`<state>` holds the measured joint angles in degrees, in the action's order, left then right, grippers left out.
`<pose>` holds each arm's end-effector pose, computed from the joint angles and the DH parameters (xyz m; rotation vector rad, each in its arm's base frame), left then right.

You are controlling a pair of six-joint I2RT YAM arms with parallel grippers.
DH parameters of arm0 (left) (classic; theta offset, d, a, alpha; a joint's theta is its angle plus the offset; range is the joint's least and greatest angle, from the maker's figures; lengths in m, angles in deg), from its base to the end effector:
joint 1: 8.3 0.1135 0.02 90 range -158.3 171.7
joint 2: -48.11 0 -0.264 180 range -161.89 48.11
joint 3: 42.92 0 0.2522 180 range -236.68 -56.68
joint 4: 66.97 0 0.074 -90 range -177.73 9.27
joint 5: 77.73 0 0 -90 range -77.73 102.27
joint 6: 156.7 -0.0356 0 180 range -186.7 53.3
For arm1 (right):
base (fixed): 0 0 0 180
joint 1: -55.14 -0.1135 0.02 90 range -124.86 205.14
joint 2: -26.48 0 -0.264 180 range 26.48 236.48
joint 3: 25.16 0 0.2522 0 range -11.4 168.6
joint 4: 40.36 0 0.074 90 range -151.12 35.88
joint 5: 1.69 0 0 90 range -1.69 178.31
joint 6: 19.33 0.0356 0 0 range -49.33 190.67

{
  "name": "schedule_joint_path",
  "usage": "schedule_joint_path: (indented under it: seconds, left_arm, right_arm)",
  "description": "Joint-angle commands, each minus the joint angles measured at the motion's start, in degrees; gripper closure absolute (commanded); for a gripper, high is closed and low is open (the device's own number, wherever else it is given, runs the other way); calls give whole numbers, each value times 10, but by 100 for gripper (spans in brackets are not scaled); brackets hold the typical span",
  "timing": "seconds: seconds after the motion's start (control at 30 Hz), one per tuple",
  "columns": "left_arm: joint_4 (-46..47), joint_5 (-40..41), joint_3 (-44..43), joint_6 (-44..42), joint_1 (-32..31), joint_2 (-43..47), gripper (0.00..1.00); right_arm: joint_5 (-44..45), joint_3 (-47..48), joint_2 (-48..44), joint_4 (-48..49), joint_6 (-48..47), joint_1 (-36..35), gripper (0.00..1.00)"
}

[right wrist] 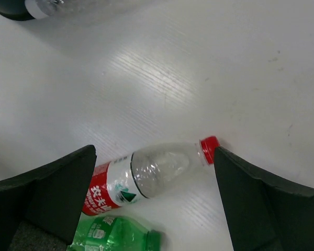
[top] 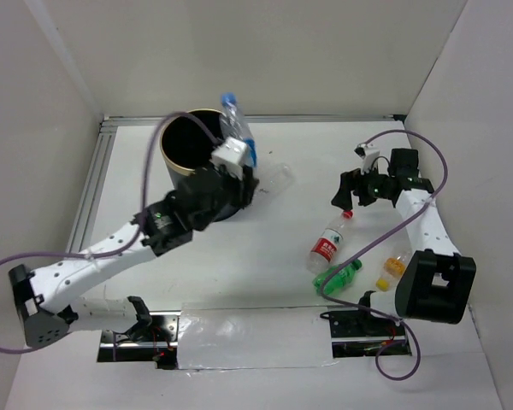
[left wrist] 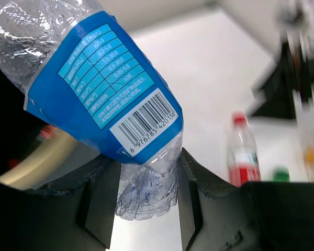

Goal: Put the plastic bottles in the bin

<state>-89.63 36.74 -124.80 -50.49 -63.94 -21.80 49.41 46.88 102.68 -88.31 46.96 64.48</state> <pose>0.1705 -0.2233 0.3940 0.2932 1.7472 -0.5418 0.2711 -0.0219 0.2713 -0.5579 2.2218 0.5479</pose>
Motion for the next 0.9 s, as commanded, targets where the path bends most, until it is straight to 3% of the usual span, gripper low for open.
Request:
schedule_joint_path:
  seconds: [0.0, 0.07, 0.1, 0.23, 0.33, 0.37, 0.47, 0.6, 0.87]
  left_arm:
    - [-8, 56, -29, -61, 69, 13, 100]
    - [-15, 56, -29, -56, 111, 6, 100]
    - [-20, 42, -17, -50, 175, -8, 100]
    - [-11, 24, -11, -44, 235, -36, 96]
    - [-3, -13, -20, -39, 268, -62, 62]
    - [-3, -19, -26, -39, 268, -62, 29]
    - [-3, -24, -33, -44, 268, -59, 0]
    - [-8, -17, -55, -50, 260, -30, 0]
    - [-3, -43, -38, -98, 158, 67, 0]
  right_arm:
    - [11, 0, 18, -52, 19, 15, 0]
    - [5, 8, 32, -68, 19, 30, 0]
    - [-8, 14, 39, -77, 24, 40, 0]
    - [-21, 20, 45, -94, 24, 48, 0]
    - [-26, 26, 62, -110, 24, 53, 0]
    - [-26, 32, 69, -110, 24, 53, 0]
    - [-43, 38, 96, -124, 43, 59, 0]
    - [-6, 38, 126, -112, 109, 53, 0]
    - [58, 37, 203, -106, 149, 25, 0]
